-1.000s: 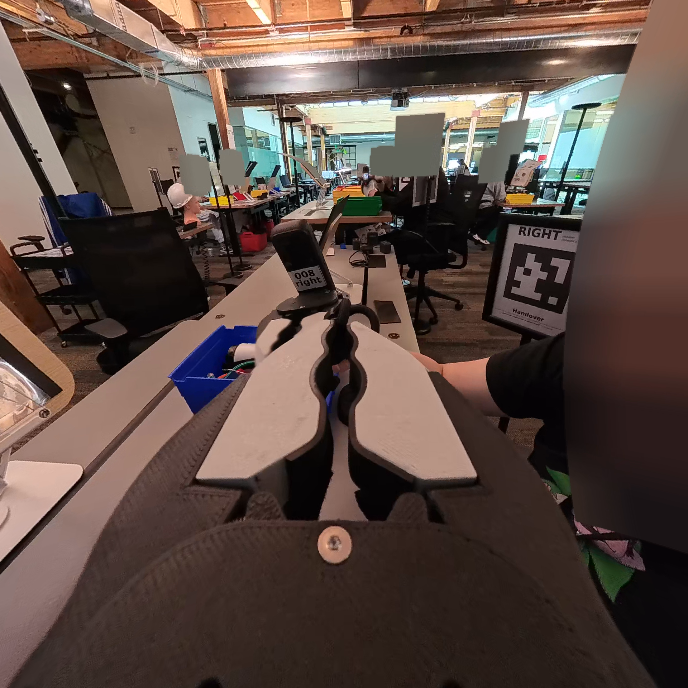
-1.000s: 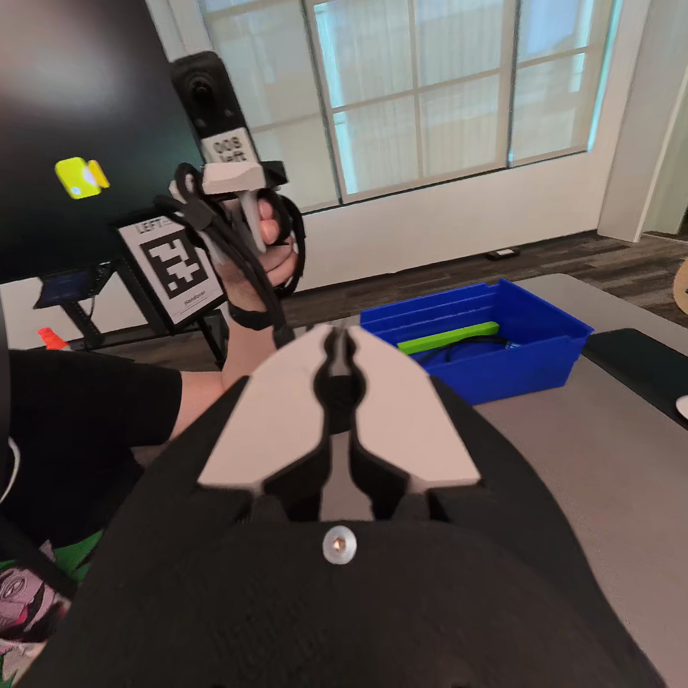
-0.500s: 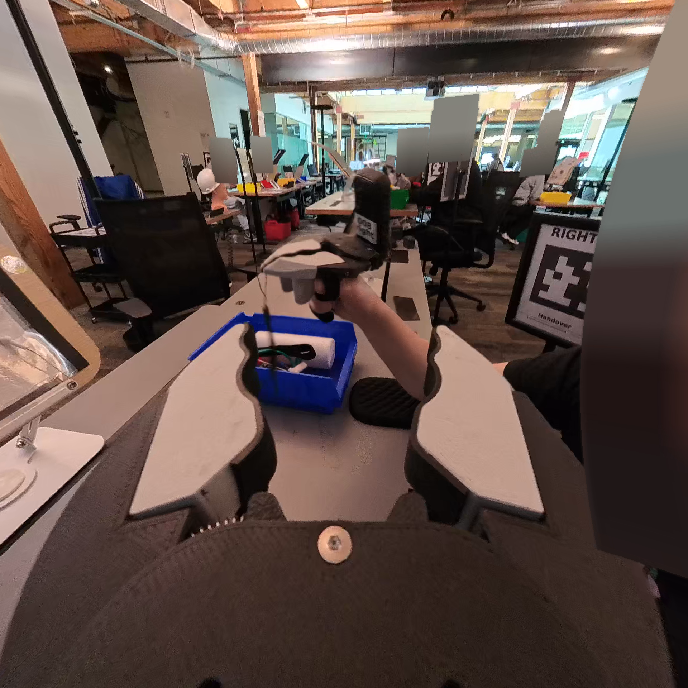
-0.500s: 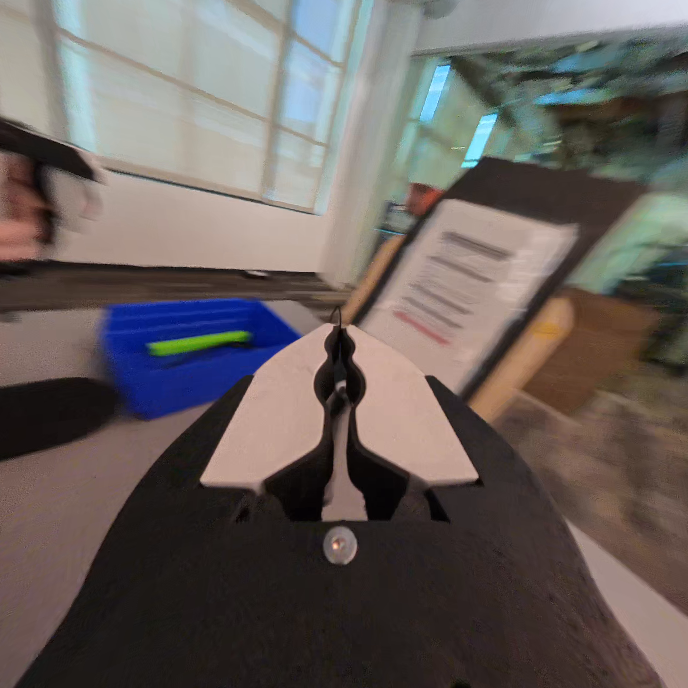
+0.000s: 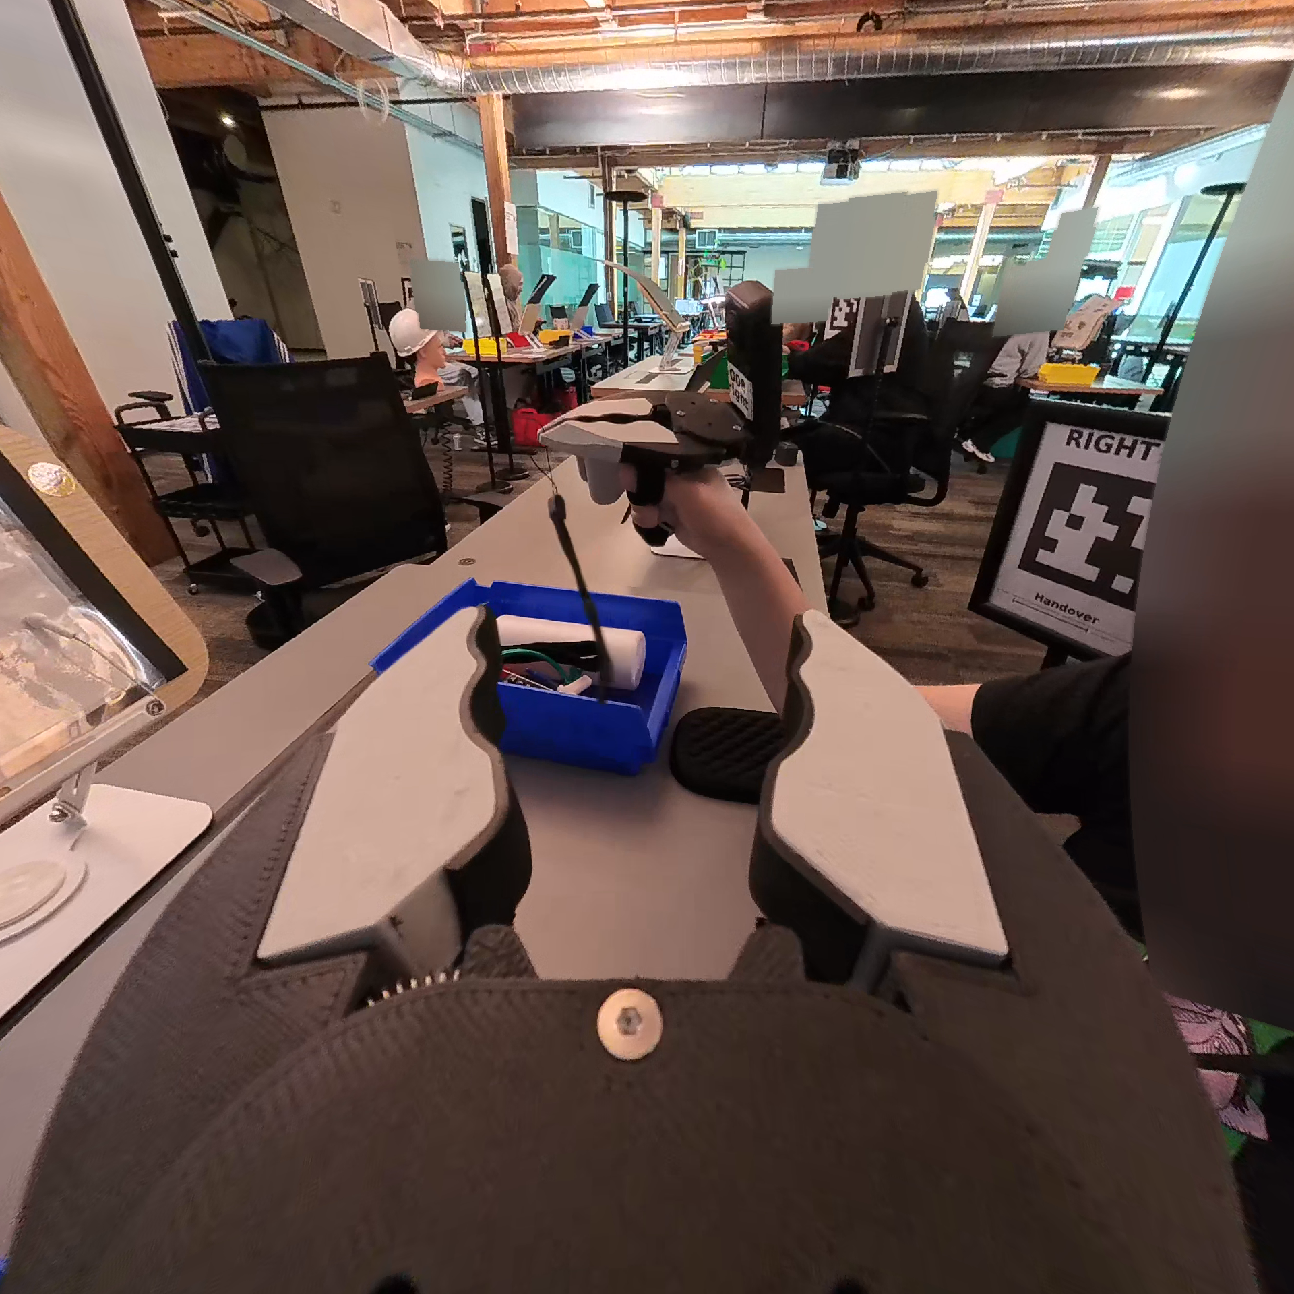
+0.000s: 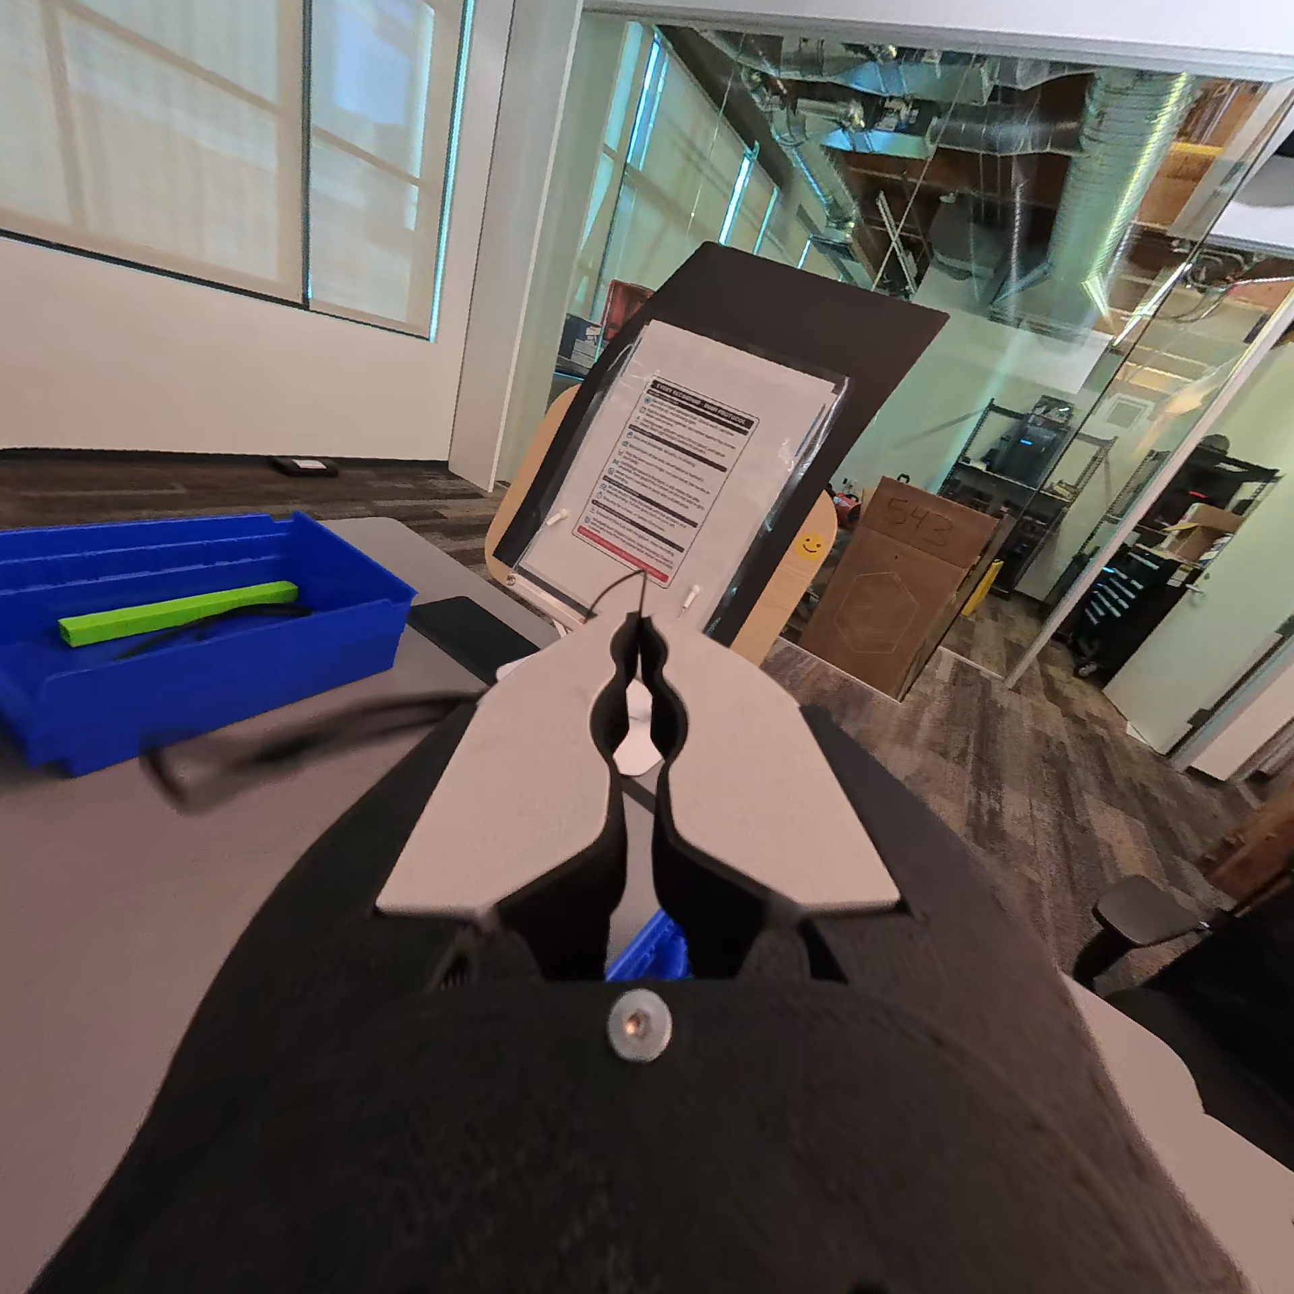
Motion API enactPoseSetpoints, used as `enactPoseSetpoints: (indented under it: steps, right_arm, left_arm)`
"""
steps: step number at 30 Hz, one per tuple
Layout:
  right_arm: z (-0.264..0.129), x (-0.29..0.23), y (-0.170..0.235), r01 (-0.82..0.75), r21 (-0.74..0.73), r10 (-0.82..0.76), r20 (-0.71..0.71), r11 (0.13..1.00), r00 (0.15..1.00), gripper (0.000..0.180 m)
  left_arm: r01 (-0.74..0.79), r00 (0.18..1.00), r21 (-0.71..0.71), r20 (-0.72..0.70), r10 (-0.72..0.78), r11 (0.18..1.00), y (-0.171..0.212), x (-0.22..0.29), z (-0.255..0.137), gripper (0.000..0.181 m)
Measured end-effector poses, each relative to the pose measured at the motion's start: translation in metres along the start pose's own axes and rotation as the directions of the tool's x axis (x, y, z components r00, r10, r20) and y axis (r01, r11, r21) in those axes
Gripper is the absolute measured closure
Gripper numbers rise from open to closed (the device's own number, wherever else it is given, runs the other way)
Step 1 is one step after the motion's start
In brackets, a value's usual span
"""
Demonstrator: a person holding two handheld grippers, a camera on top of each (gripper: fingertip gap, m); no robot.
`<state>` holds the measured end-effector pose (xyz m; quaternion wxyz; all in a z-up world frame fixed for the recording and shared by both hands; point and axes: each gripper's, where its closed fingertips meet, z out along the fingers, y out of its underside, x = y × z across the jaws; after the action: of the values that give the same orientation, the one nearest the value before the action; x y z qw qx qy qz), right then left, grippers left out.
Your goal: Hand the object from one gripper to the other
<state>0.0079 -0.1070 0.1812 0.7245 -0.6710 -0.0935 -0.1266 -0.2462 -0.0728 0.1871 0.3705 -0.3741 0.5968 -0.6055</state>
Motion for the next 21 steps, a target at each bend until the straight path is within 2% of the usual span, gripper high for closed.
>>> enactPoseSetpoints:
  steps: [5,10,12,15,18,21]
  right_arm:
    - [0.002,-0.005,0.001,-0.011,-0.003,0.011,0.031,1.0,0.999,0.178]
    - [0.005,-0.019,0.003,-0.019,-0.036,0.022,0.1,0.999,0.995,0.179]
    - [0.008,-0.025,0.01,-0.009,-0.087,0.019,0.115,0.996,0.993,0.179]
    - [0.01,-0.041,0.014,0.0,-0.145,0.023,0.158,0.989,0.987,0.179]
    - [0.011,-0.067,0.006,0.032,-0.136,0.0,0.227,0.99,0.974,0.179]
    - [0.009,-0.102,-0.005,0.062,-0.109,-0.023,0.324,0.992,0.946,0.178]
  left_arm:
    - [-0.003,1.0,-0.025,0.003,0.003,1.0,0.006,-0.002,0.007,0.104]
    - [-0.053,0.996,-0.131,0.069,0.062,0.99,0.032,-0.012,0.034,0.105]
    - [-0.065,0.993,-0.143,0.084,0.078,0.988,0.043,-0.018,0.05,0.111]
    - [-0.06,0.989,-0.181,0.119,0.083,0.982,0.073,-0.033,0.08,0.133]
    - [0.016,0.992,-0.238,0.128,0.015,0.971,0.106,-0.044,0.107,0.117]
    - [0.071,0.991,-0.158,0.127,-0.051,0.985,0.108,-0.048,0.117,0.108]
